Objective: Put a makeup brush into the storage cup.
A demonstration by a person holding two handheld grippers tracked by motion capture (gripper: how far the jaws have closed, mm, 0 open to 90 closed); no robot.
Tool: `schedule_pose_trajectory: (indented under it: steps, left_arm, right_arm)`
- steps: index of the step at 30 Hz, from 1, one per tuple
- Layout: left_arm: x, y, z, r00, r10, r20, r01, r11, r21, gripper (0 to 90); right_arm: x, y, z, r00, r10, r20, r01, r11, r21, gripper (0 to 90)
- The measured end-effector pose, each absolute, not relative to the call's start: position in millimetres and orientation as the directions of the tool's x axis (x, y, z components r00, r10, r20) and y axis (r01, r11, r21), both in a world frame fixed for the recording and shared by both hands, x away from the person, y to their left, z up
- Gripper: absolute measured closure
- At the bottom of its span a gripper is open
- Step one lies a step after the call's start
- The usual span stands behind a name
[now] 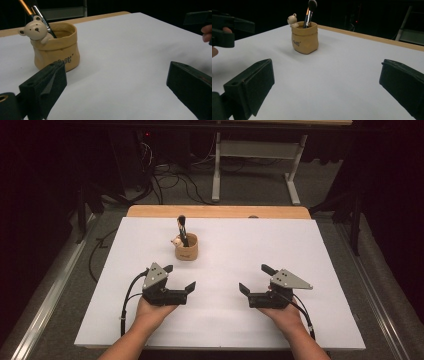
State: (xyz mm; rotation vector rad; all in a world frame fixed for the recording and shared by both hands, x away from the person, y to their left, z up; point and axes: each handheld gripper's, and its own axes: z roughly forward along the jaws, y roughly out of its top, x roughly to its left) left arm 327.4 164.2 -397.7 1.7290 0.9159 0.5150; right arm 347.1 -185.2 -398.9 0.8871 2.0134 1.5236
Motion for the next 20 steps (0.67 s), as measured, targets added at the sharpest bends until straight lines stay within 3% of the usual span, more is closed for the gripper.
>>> schedule_pose_trajectory:
  steps: [20]
  left_arm:
    - [319.5,167.8,-393.2,0.638,0.763,-0.108,0.277,-0.096,0.956,2.9]
  right_arm:
    - [344.9,-186.7,-395.9,-0.671,0.741,0.020,0.210,0.165,0.964,1.1]
